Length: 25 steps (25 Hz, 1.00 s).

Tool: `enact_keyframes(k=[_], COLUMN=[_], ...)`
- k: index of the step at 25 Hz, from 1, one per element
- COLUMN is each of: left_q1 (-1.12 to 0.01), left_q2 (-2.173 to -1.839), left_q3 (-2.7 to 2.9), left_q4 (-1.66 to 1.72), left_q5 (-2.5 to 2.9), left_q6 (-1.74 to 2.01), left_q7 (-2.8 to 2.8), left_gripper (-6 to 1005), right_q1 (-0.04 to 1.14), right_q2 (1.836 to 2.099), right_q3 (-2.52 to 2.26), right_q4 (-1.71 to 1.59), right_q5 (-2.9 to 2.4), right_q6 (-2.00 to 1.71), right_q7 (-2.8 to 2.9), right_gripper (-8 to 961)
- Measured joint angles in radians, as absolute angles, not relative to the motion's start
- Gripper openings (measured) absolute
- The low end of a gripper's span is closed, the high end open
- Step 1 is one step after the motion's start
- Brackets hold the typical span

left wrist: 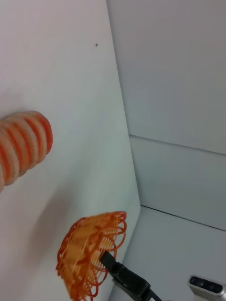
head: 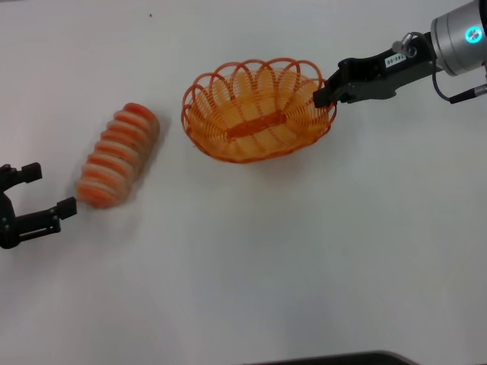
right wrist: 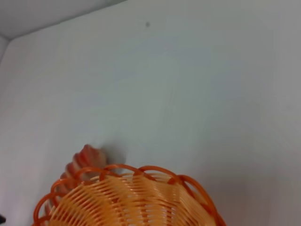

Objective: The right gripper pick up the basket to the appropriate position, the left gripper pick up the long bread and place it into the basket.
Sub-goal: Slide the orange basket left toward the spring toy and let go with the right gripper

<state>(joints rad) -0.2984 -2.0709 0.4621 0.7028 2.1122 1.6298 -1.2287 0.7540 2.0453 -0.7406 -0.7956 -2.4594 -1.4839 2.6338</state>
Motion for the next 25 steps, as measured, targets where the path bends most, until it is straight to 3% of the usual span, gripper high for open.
enact_keyframes(k=[11,25], left_q1=[-0.299,-0.304], left_q2=[-2.071,-2.073], left_q3=[0.460,0.463], left_q4=[0.719,0.719], left_q5=[2.112,2.112], left_q6=[1.629,1.628], left_q7=[-1.229,-1.229], left_gripper=[937,937], right_q1=[0.758,0.759], right_q2=[2.083,2.088], right_q3=[-0.743,-0.772], right_q4=[-0.695,-0.628], right_q5=[-2.422,-2.413], right_q6=[-1.342,-1.261], right_q7=[2.799,2.809], right_gripper=[77,74])
